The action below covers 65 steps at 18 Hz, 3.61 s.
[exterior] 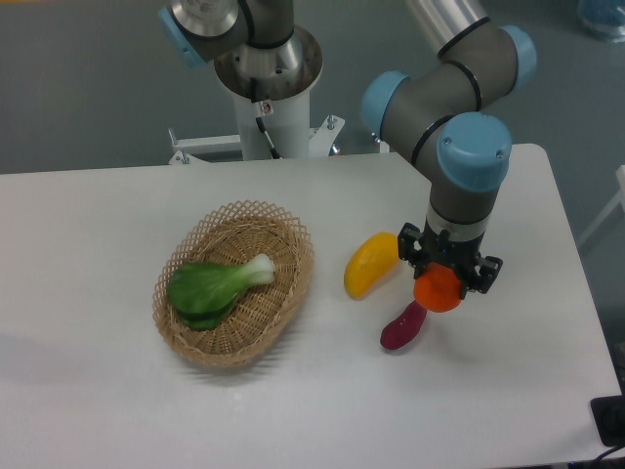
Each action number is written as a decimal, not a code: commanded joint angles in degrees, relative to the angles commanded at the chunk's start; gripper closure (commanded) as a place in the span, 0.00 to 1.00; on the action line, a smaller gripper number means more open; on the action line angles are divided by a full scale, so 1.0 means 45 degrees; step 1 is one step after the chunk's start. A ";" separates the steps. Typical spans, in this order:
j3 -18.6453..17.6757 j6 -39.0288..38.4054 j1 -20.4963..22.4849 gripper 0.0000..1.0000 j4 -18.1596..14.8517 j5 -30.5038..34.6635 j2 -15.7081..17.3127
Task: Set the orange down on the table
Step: 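Carry the orange toward the basket and lower it to the table, then open the gripper to release the orange on the table, then raise the open gripper away from the orange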
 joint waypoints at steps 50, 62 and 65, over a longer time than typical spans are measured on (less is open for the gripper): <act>0.0860 -0.2548 -0.0571 0.00 0.1817 -0.0195 -0.0999; 0.0312 0.1383 0.1871 0.00 -0.0683 -0.0585 0.0702; 0.0274 0.1775 0.1971 0.00 -0.0703 -0.0527 0.0741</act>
